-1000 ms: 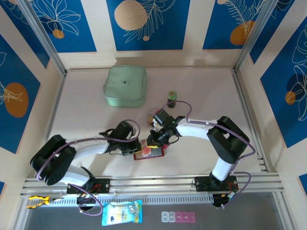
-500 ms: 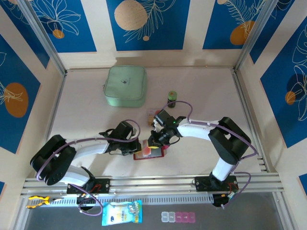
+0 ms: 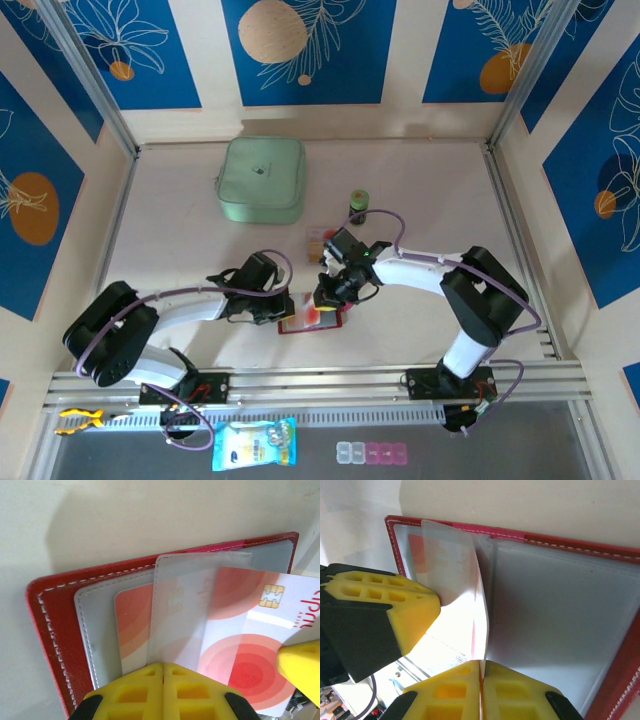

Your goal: Take the credit cards out of the card holder

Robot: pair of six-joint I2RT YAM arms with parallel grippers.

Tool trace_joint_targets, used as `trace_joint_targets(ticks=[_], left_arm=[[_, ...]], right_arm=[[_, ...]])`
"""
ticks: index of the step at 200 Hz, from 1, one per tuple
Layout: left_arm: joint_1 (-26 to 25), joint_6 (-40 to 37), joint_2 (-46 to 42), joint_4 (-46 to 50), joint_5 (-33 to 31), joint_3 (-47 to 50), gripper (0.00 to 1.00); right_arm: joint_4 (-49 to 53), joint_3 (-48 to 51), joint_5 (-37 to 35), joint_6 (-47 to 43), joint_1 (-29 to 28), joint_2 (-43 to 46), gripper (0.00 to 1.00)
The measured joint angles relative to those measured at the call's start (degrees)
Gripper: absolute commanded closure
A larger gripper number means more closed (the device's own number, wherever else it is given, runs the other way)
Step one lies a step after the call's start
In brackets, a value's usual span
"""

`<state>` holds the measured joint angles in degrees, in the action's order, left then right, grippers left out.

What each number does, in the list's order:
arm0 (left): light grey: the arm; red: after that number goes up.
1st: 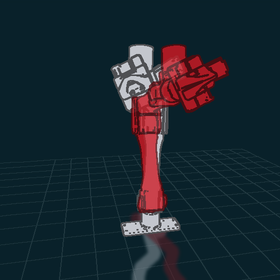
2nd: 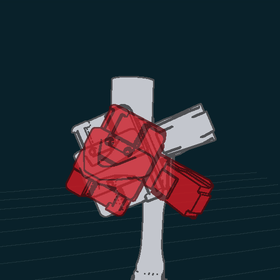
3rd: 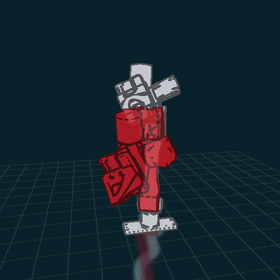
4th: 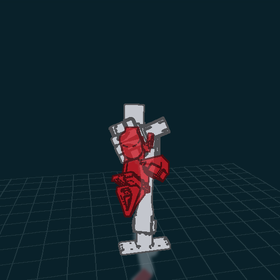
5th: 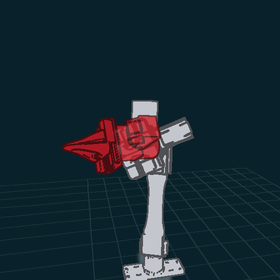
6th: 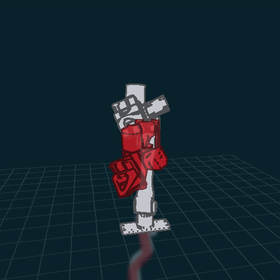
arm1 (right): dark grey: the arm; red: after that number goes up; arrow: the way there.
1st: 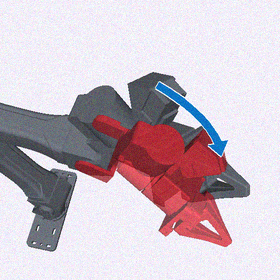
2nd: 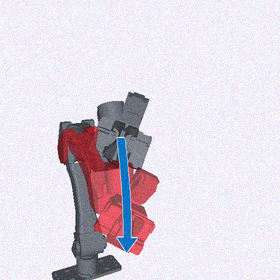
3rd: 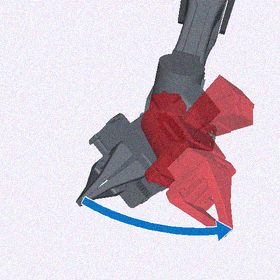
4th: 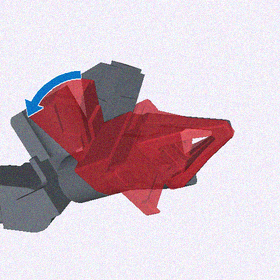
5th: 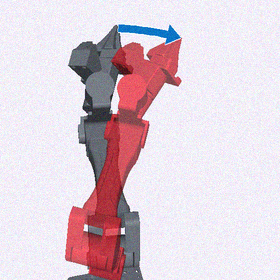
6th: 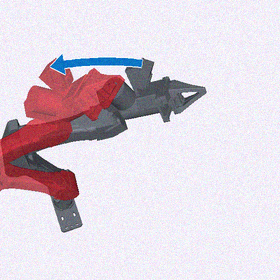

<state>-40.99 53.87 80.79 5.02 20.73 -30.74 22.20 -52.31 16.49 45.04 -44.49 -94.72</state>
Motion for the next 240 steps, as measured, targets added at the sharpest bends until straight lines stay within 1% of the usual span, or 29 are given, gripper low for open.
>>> trace_joint_targets(ticks=[13, 48, 104, 138, 197, 240], left_arm=[[0.0, 0.0, -0.6, 0.6, -0.2, 0.0, 1.00], [0.0, 0.2, -3.9, 2.6, -1.1, -0.2, 0.96], [0.0, 0.3, -5.4, 3.2, -0.7, -2.2, 0.95], [0.0, 0.7, -4.4, 2.4, 0.3, -2.2, 0.96], [-0.5, 1.2, 0.0, 0.2, 1.5, -2.3, 0.96], [-1.3, 1.3, 1.1, -0.9, 1.8, -2.5, 0.95]], right_arm=[[0.3, 0.0, 0.0, -0.1, 0.0, 0.3, 0.90], [0.6, 0.0, 0.3, 0.0, 0.0, 0.3, 0.91], [0.6, -0.1, 0.5, -0.2, -0.5, 0.5, 0.91], [1.4, -0.1, 0.4, -1.0, -0.5, 1.8, 0.92], [7.2, -1.3, -3.1, -2.8, -0.4, 3.8, 0.93], [10.2, -1.6, -4.6, -4.6, 0.4, 5.9, 0.94]])
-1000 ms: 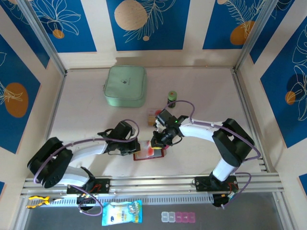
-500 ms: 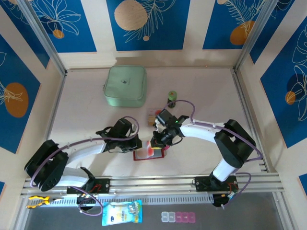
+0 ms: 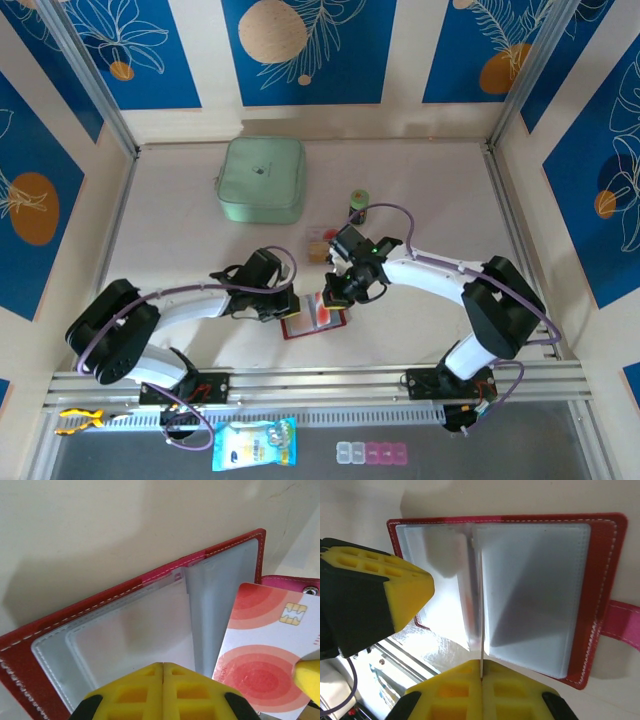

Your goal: Take the credit cards out of the card holder

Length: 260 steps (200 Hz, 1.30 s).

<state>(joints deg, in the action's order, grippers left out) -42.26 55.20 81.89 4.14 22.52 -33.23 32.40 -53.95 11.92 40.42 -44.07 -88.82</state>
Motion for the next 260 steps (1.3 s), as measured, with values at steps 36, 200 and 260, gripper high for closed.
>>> trace_joint_targets(ticks=[36, 200, 260], left_arm=[[-1.0, 0.0, 0.2, -0.6, 0.0, -0.5, 0.95], [-1.9, -3.3, 1.2, 5.2, -5.0, -1.9, 0.92], [-1.7, -3.2, -3.5, 5.4, -7.0, -1.6, 0.89]], right_arm=[[2.7, -1.7, -1.8, -2.8, 1.7, 1.4, 0.95], [17.9, -22.7, -17.1, -57.1, 8.0, -4.5, 1.00], [24.3, -38.3, -17.0, -72.1, 13.2, -15.0, 1.00]])
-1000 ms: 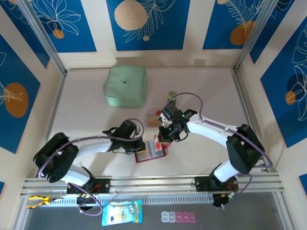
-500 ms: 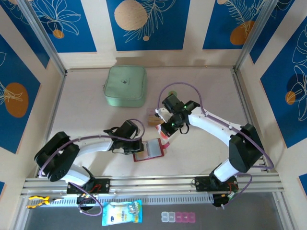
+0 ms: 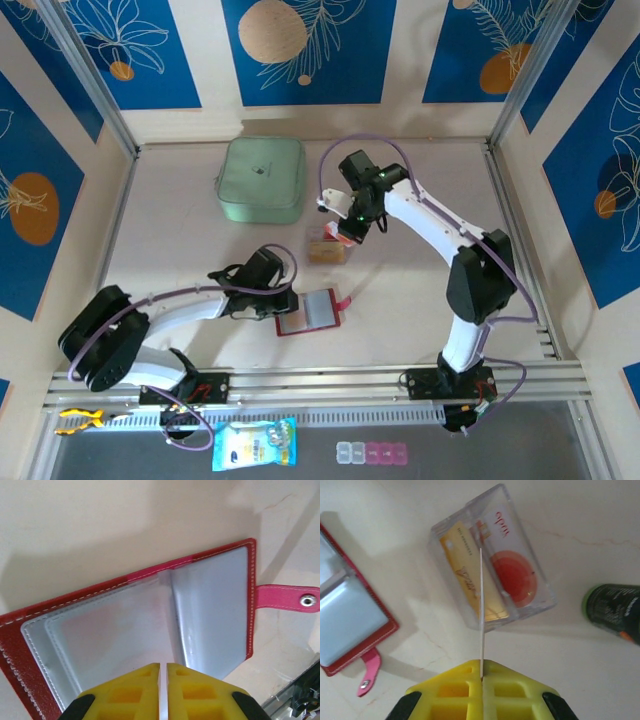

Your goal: Take the credit cards out of the card holder

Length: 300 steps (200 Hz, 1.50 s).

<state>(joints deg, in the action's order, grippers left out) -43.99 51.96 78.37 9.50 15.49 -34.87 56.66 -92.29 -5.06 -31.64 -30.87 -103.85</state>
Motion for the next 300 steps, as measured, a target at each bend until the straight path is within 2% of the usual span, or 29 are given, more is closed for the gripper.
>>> trace_joint_targets(ticks=[52, 99, 120, 206, 263, 300], left_arm=[[1.8, -1.1, -3.8, 0.0, -2.3, 1.3, 0.88], [5.0, -2.8, -7.4, 0.7, -4.0, 2.3, 0.86], [6.1, -3.1, -8.2, 1.1, -4.0, 3.2, 0.86], [7.9, -4.0, -8.5, 2.1, -4.0, 4.2, 0.86], [8.4, -4.4, -8.5, 2.1, -3.3, 4.2, 0.87], [8.4, -4.3, -8.0, 1.6, -1.4, 4.2, 0.88]], right_arm=[[5.0, -13.1, 1.0, -7.0, 1.0, -10.2, 1.00], [7.6, -19.3, 2.0, -10.4, 1.1, -15.5, 1.00], [8.2, -19.7, 2.1, -11.5, 1.1, -16.8, 1.00], [9.0, -19.8, 2.0, -13.4, 1.1, -19.4, 0.84], [8.9, -19.8, 1.8, -12.9, 1.1, -19.4, 0.83], [6.3, -18.2, 2.8, -8.2, 0.9, -17.9, 0.84]])
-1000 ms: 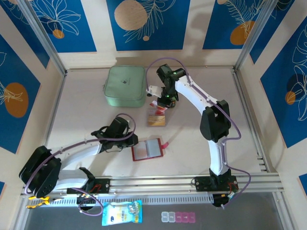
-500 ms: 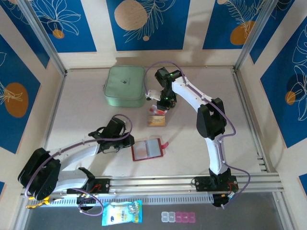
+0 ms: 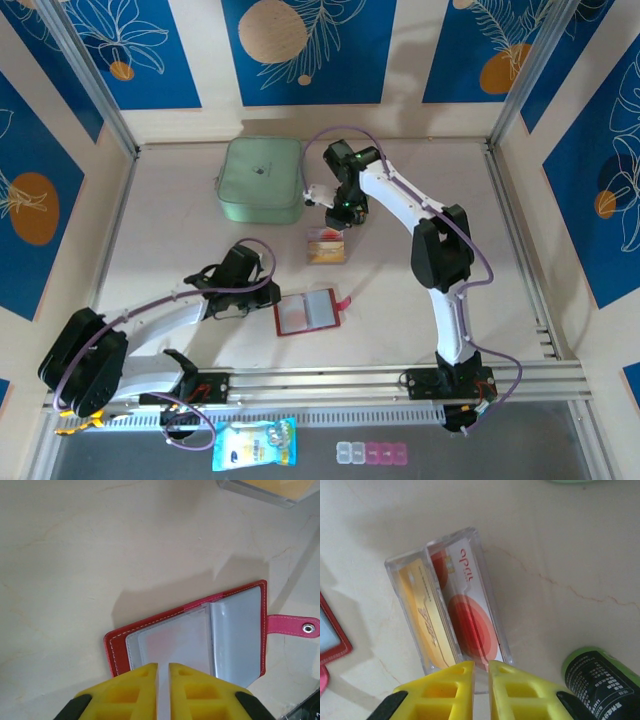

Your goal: Take the credit cards out of the card holder

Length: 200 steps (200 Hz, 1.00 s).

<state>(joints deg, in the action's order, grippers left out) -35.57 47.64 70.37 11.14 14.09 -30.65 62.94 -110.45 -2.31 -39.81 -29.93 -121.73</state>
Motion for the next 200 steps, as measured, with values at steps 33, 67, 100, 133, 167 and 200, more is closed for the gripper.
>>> trace_joint_targets(ticks=[33, 67, 100, 133, 167, 200], left_arm=[[0.0, 0.1, 0.2, -1.3, 2.0, 0.2, 0.87], [0.0, 0.5, 0.2, -1.3, 2.8, 0.3, 0.85], [-0.2, 1.7, -1.0, -1.3, 2.9, 1.6, 0.84], [-0.9, 2.7, -1.7, -1.6, 2.8, 2.5, 0.87], [-2.3, 3.6, -1.7, -1.9, 2.8, 3.0, 0.94], [-3.6, 4.5, -0.8, -1.9, 2.8, 3.3, 1.00]], right_arm=[[-5.8, 8.9, 2.8, 8.4, -0.7, 6.6, 0.84], [-13.9, 21.8, 4.9, 19.8, -4.1, 15.1, 0.86], [-20.6, 31.2, 4.8, 33.2, -8.7, 19.4, 0.89], [-26.9, 40.8, 4.2, 46.2, -13.6, 24.0, 0.91], [-31.3, 46.4, 4.3, 59.3, -17.2, 28.4, 0.92], [-33.0, 47.6, 5.5, 69.3, -19.3, 30.1, 0.92]])
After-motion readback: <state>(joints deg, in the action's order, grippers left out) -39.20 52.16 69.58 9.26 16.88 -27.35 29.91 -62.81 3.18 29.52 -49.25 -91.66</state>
